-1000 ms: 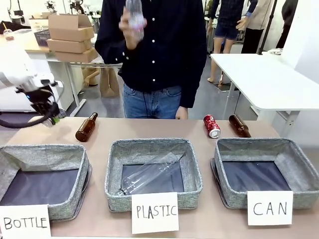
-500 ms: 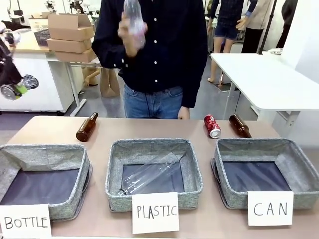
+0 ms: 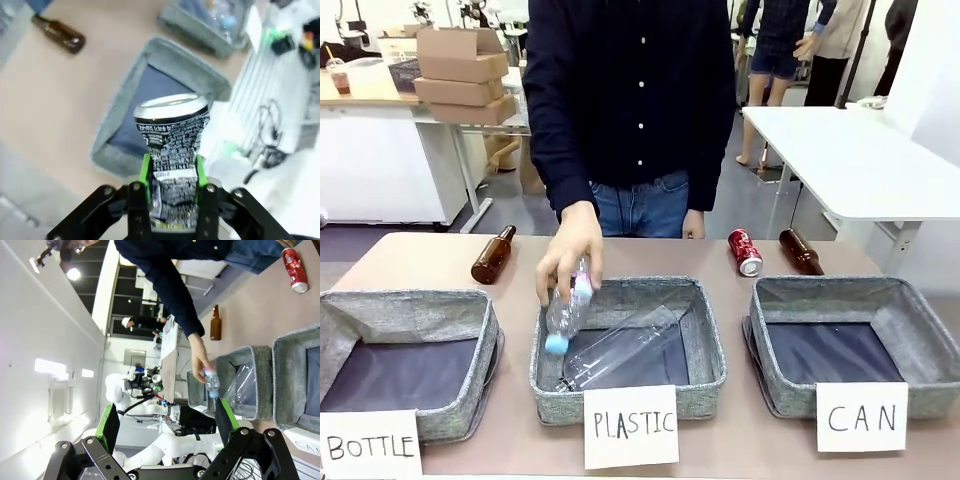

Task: Sort the can waste into the basket.
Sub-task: Pick up the can waste from the table and place it in the right Fabric basket.

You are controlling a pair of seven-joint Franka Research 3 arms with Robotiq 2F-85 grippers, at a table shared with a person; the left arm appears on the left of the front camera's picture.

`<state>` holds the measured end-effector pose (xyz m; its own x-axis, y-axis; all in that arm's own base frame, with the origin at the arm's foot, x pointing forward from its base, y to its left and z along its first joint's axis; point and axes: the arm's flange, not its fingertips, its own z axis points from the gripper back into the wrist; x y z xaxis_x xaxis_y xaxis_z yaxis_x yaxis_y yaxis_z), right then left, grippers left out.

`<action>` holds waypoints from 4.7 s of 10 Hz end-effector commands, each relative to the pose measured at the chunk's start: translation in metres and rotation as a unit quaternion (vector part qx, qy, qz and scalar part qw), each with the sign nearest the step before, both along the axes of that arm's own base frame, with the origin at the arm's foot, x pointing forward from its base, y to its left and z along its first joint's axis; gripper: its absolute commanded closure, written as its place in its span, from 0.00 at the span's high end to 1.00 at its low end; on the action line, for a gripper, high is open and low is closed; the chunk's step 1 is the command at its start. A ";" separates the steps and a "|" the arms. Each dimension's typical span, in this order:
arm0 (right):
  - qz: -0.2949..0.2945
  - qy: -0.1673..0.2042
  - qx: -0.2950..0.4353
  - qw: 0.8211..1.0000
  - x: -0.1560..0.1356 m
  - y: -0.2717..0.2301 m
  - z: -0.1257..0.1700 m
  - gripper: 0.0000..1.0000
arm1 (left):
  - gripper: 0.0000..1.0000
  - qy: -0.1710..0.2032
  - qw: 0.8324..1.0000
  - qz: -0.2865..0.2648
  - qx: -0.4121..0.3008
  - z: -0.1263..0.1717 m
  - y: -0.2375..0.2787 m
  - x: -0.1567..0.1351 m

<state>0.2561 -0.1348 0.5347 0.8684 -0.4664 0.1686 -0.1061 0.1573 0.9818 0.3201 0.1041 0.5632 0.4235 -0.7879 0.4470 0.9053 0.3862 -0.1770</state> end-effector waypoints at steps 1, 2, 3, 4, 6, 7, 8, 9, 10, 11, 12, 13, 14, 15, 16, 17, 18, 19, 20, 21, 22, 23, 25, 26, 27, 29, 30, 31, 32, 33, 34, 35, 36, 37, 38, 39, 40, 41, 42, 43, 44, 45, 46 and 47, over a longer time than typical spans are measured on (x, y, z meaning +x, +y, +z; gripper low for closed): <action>0.000 -0.018 0.005 1.000 0.003 0.000 0.002 1.00 | 0.32 0.023 0.999 0.040 -0.007 0.004 0.005 0.025; 0.000 -0.018 0.005 1.000 0.003 0.000 0.002 1.00 | 0.32 0.023 0.999 0.040 -0.007 0.004 0.005 0.025; 0.000 -0.018 0.005 1.000 0.003 0.000 0.002 1.00 | 0.32 0.023 0.999 0.040 -0.007 0.004 0.005 0.025; 0.000 -0.018 0.005 1.000 0.003 0.000 0.002 1.00 | 0.32 0.023 0.999 0.040 -0.007 0.004 0.005 0.025; 0.000 -0.018 0.005 1.000 0.003 0.000 0.002 1.00 | 0.32 0.023 0.999 0.040 -0.007 0.004 0.005 0.025; 0.000 -0.018 0.005 1.000 0.003 0.000 0.002 1.00 | 0.32 0.023 0.999 0.040 -0.007 0.004 0.005 0.025; 0.000 -0.018 0.005 1.000 0.003 0.000 0.002 1.00 | 0.32 0.023 0.999 0.040 -0.007 0.004 0.005 0.025; 0.000 -0.018 0.005 1.000 0.003 0.000 0.002 1.00 | 0.37 0.024 0.999 0.035 0.004 0.000 0.006 0.027; 0.000 -0.018 0.005 1.000 0.003 0.000 0.002 1.00 | 0.37 -0.017 1.000 -0.007 -0.003 0.013 -0.046 0.021; 0.000 -0.018 0.005 1.000 0.003 0.000 0.002 1.00 | 0.37 -0.069 0.993 -0.087 0.026 0.028 -0.120 0.018; 0.000 -0.018 0.005 1.000 0.003 0.000 0.002 1.00 | 0.37 -0.097 0.978 -0.180 0.043 0.037 -0.185 0.019; 0.000 -0.018 0.005 1.000 0.003 0.000 0.002 1.00 | 0.37 -0.125 0.963 -0.234 0.056 0.042 -0.247 0.023; 0.000 -0.018 0.005 1.000 0.003 0.000 0.002 1.00 | 0.37 -0.144 0.947 -0.282 0.056 0.044 -0.300 0.023; 0.001 -0.001 0.000 1.000 0.000 0.000 0.000 1.00 | 0.37 -0.155 0.931 -0.326 0.055 0.042 -0.360 0.021; -0.001 -0.008 -0.031 0.999 -0.015 -0.016 0.001 1.00 | 0.37 -0.176 0.916 -0.355 0.054 0.035 -0.415 0.015; -0.024 -0.010 -0.053 0.998 -0.035 -0.038 0.001 1.00 | 0.37 -0.208 0.902 -0.375 0.047 0.024 -0.470 0.009; -0.048 0.004 -0.069 0.996 -0.058 -0.061 -0.004 1.00 | 0.37 -0.224 0.896 -0.383 0.031 0.010 -0.524 0.005; -0.077 0.031 -0.088 0.993 -0.082 -0.084 -0.014 1.00 | 0.37 -0.213 0.894 -0.395 -0.002 -0.005 -0.580 0.004; -0.104 0.037 -0.081 0.991 -0.098 -0.101 -0.022 1.00 | 0.37 -0.222 0.896 -0.385 -0.003 -0.020 -0.617 -0.003; -0.136 0.038 -0.061 0.988 -0.107 -0.112 -0.025 1.00 | 0.37 -0.231 0.892 -0.389 -0.008 -0.036 -0.647 -0.013; -0.092 0.037 -0.073 0.992 -0.087 -0.085 -0.016 1.00 | 0.37 -0.275 0.881 -0.385 -0.011 -0.048 -0.671 -0.022; -0.092 0.037 -0.073 0.992 -0.087 -0.085 -0.016 1.00 | 0.37 -0.300 0.879 -0.369 -0.025 -0.061 -0.689 -0.024; -0.092 0.037 -0.073 0.992 -0.087 -0.085 -0.016 1.00 | 0.37 -0.309 0.872 -0.379 -0.005 -0.091 -0.710 -0.022; -0.092 0.037 -0.073 0.992 -0.087 -0.085 -0.016 1.00 | 0.37 -0.272 0.880 -0.390 0.010 -0.104 -0.720 -0.015; -0.092 0.037 -0.073 0.992 -0.087 -0.085 -0.016 1.00 | 0.37 -0.305 0.870 -0.386 -0.028 -0.087 -0.695 -0.024; -0.092 0.037 -0.073 0.992 -0.087 -0.085 -0.016 1.00 | 0.37 -0.297 0.871 -0.391 -0.012 -0.110 -0.702 -0.017; -0.092 0.037 -0.073 0.992 -0.087 -0.085 -0.016 1.00 | 0.37 -0.305 0.872 -0.375 -0.075 -0.119 -0.707 -0.002; -0.092 0.037 -0.073 0.992 -0.087 -0.085 -0.016 1.00 | 0.37 -0.304 0.875 -0.355 -0.129 -0.136 -0.717 0.006; -0.092 0.037 -0.073 0.992 -0.087 -0.085 -0.016 1.00 | 0.37 -0.297 0.883 -0.334 -0.143 -0.146 -0.723 0.005; -0.092 0.037 -0.073 0.992 -0.087 -0.085 -0.016 1.00 | 0.37 -0.296 0.888 -0.325 -0.135 -0.146 -0.725 0.005; -0.092 0.037 -0.073 0.992 -0.087 -0.085 -0.016 1.00 | 0.37 -0.294 0.893 -0.319 -0.117 -0.147 -0.725 0.010; -0.092 0.037 -0.073 0.992 -0.087 -0.085 -0.016 1.00 | 0.37 -0.287 0.899 -0.308 -0.119 -0.149 -0.723 0.014; -0.092 0.037 -0.073 0.992 -0.087 -0.085 -0.016 1.00 | 0.95 -0.289 0.897 -0.310 -0.123 -0.150 -0.722 0.014; -0.092 0.037 -0.073 0.992 -0.087 -0.085 -0.016 1.00 | 0.95 -0.285 0.898 -0.313 -0.116 -0.150 -0.721 0.014; -0.092 0.037 -0.073 0.992 -0.087 -0.085 -0.016 1.00 | 1.00 -0.275 0.902 -0.313 -0.112 -0.151 -0.720 0.016; -0.092 0.037 -0.073 0.992 -0.087 -0.085 -0.016 1.00 | 1.00 -0.268 0.905 -0.312 -0.110 -0.152 -0.719 0.017; -0.092 0.037 -0.073 0.992 -0.087 -0.085 -0.016 1.00 | 1.00 -0.268 0.905 -0.312 -0.108 -0.153 -0.719 0.018; -0.092 0.037 -0.073 0.992 -0.087 -0.085 -0.016 1.00 | 1.00 -0.267 0.905 -0.312 -0.108 -0.153 -0.718 0.017; -0.092 0.037 -0.073 0.992 -0.087 -0.085 -0.016 1.00 | 1.00 -0.269 0.904 -0.313 -0.109 -0.151 -0.717 0.017; -0.092 0.037 -0.073 0.992 -0.087 -0.085 -0.016 1.00 | 1.00 -0.268 0.905 -0.311 -0.109 -0.149 -0.715 0.018; -0.092 0.037 -0.073 0.992 -0.087 -0.085 -0.016 1.00 | 1.00 -0.258 0.912 -0.303 -0.100 -0.143 -0.709 0.017; -0.092 0.037 -0.073 0.992 -0.087 -0.085 -0.016 1.00 | 1.00 -0.242 0.916 -0.300 -0.109 -0.125 -0.695 0.009; -0.092 0.037 -0.073 0.992 -0.087 -0.085 -0.016 1.00 | 1.00 -0.230 0.917 -0.316 -0.085 -0.100 -0.674 0.000; -0.092 0.037 -0.073 0.992 -0.087 -0.085 -0.016 1.00 | 1.00 -0.214 0.917 -0.334 -0.035 -0.068 -0.640 -0.004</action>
